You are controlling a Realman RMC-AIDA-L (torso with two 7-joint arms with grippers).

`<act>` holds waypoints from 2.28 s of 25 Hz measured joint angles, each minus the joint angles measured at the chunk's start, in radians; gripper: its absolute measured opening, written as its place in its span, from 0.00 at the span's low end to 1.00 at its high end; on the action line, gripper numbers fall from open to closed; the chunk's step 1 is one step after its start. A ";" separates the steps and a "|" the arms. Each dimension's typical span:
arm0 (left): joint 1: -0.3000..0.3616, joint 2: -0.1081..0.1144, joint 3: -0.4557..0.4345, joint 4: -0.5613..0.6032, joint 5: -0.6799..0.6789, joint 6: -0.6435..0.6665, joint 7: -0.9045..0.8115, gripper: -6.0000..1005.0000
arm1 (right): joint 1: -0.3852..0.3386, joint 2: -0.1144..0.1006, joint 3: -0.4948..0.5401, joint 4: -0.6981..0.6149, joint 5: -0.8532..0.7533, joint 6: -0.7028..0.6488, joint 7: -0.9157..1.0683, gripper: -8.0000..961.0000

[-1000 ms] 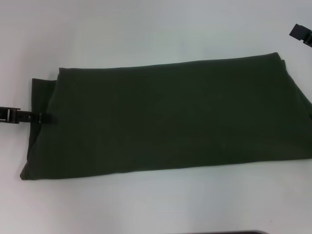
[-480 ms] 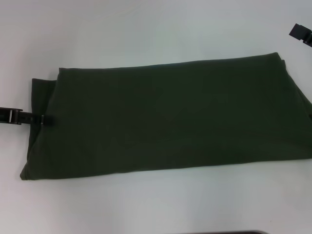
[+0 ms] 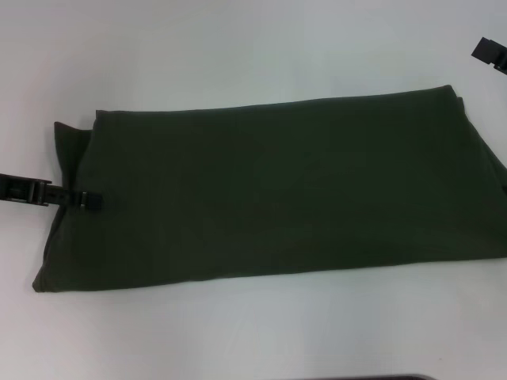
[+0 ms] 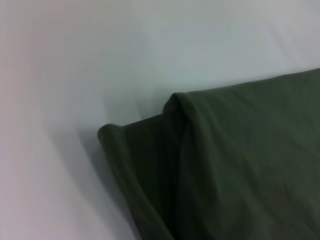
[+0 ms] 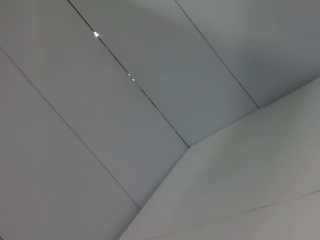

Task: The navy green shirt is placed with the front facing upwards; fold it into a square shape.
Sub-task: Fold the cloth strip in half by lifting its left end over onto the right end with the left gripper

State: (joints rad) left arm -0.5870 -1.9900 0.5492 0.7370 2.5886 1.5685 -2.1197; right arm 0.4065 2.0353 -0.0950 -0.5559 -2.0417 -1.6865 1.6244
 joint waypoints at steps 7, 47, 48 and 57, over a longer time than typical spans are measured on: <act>-0.006 -0.006 -0.001 0.006 -0.008 0.012 0.003 0.87 | -0.004 0.000 0.000 0.000 0.000 -0.002 0.000 0.57; -0.028 -0.009 0.038 0.008 0.000 -0.002 -0.001 0.87 | -0.009 -0.002 0.002 0.000 0.002 -0.012 0.000 0.57; -0.028 -0.009 0.038 0.008 0.001 -0.002 -0.001 0.87 | -0.009 -0.002 0.002 0.000 0.002 -0.013 0.000 0.57; -0.025 -0.022 0.033 0.054 0.002 -0.005 -0.018 0.84 | -0.009 -0.002 0.002 -0.002 0.006 -0.013 0.001 0.57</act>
State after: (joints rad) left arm -0.6117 -2.0121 0.5825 0.7914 2.5904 1.5633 -2.1378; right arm 0.3977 2.0338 -0.0935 -0.5579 -2.0353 -1.6995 1.6252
